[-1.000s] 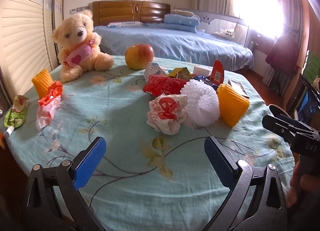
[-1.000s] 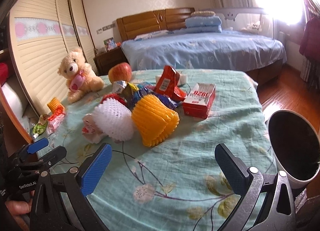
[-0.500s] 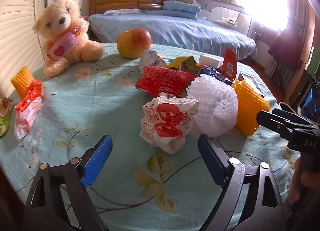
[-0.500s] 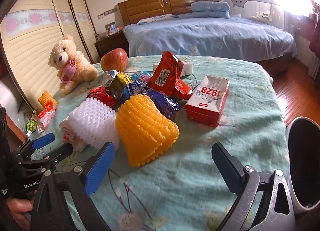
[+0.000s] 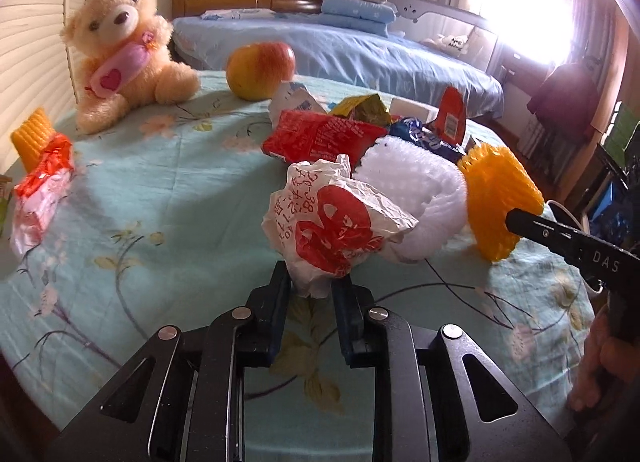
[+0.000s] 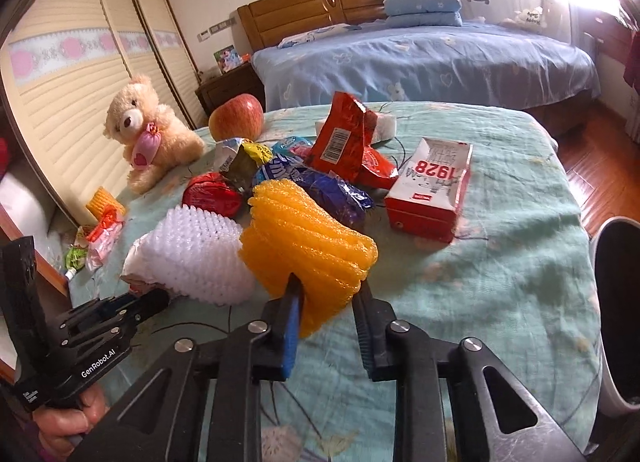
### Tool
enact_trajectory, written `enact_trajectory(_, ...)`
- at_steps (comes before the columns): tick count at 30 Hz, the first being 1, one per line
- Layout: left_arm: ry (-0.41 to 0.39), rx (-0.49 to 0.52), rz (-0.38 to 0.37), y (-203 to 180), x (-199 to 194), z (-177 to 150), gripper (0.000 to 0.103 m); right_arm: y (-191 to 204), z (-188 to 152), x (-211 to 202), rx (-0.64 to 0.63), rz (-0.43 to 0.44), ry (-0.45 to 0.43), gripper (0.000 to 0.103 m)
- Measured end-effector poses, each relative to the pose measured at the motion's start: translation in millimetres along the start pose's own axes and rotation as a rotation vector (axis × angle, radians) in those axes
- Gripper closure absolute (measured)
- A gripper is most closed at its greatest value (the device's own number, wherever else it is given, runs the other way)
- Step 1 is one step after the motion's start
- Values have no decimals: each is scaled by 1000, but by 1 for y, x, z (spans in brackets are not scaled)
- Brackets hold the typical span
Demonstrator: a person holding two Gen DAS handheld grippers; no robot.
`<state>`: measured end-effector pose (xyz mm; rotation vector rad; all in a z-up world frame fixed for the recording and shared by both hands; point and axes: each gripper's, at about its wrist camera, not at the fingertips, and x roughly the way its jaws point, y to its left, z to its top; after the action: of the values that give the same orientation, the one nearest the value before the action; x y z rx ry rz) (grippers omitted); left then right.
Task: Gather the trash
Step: 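Grasp the yellow foam net with the right tool while the left tool grasps the white-red paper wrapper, then carry both items over the bin and open both tools to drop them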
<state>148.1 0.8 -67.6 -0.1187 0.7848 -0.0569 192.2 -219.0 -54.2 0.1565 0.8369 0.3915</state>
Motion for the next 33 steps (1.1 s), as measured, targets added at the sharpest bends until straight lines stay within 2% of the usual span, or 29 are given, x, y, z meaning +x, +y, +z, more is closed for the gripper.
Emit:
enact_trajectory(7,-51,-6,-16,-1,-30,-3,84,-5,-12,-19,18,-1,0,79)
enact_trajectory(15,-93,69,-93,-38,-53,-3,84,-19,-23,-54,52,-31,-61,79)
enact_trajectory(22,-68,149,-173,-83,-51,-6,84,-45,-31,-81,99,-82,-100,79)
enact_trajectory(33,-29,244,-247,-143,-33,-6,84,-91,-46,-112,169,-164,-123,79)
